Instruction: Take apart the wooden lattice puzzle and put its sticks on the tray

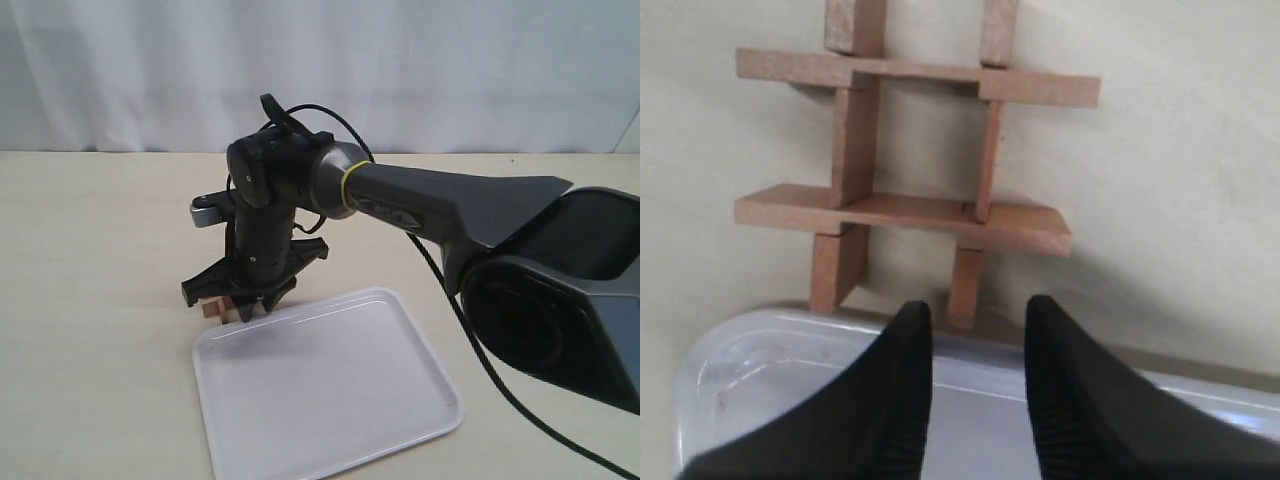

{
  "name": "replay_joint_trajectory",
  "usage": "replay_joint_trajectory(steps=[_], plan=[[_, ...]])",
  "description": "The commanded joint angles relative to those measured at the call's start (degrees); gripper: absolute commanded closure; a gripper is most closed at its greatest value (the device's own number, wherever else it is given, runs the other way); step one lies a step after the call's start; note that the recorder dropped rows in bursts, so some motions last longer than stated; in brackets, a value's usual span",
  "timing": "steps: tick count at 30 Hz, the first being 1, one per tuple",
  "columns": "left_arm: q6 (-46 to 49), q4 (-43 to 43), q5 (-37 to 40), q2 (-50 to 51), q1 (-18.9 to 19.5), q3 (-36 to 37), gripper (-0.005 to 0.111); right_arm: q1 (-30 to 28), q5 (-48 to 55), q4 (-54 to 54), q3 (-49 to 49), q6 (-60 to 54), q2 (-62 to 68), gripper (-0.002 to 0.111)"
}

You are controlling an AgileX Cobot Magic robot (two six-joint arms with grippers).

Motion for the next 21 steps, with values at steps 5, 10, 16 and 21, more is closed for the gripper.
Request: replay_joint_trajectory(steps=[5, 10, 16, 21], plan=[[-0.16, -0.01, -0.97, -0.03, -0.28, 0.1, 0.107, -0.12, -3.34, -0.58, -0.31, 0.83, 0.54, 0.092], [-0.16, -0.01, -0.97, -0.03, -0.28, 0.1, 0.107, -0.23, -3.49, -0.58, -0.31, 1.38, 0.54, 0.092], [-0.16, -0.01, -0.97, -0.03, -0.28, 0.1, 0.107, -1.75, -3.13, -0.27, -0.31, 2.3, 0.54, 0.104], [-0.16, 0.15, -0.97, -0.03, -0.28, 0.1, 0.107, -4.65, -2.8, -0.13, -0.31, 2.85, 0.54, 0.104]])
